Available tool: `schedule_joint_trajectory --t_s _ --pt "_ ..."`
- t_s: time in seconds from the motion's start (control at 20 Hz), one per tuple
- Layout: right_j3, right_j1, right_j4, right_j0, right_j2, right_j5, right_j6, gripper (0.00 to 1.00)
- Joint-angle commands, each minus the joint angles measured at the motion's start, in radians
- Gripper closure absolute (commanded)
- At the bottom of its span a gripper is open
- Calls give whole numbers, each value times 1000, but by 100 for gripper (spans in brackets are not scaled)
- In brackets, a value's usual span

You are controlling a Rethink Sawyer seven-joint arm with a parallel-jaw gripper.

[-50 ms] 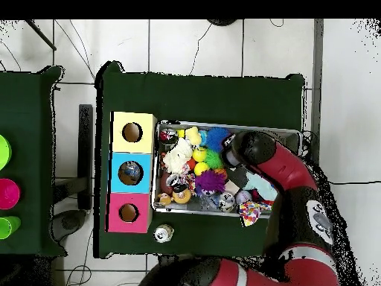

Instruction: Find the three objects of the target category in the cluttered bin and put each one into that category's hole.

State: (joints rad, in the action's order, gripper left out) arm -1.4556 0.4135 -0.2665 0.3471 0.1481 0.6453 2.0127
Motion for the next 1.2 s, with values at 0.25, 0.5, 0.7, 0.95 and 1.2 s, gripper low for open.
schedule_joint_trajectory --t_s 0.25,0.5,0.7,0.95,1.2 --pt "18 -11 -51 -70 4 177 265 0" --pt "20 -20 -67 -79 12 177 266 0" --pt "13 -23 -79 -81 15 175 261 0" --pt "-24 -10 -108 -92 7 167 273 0" --pt "-47 -5 -156 -143 14 161 345 0"
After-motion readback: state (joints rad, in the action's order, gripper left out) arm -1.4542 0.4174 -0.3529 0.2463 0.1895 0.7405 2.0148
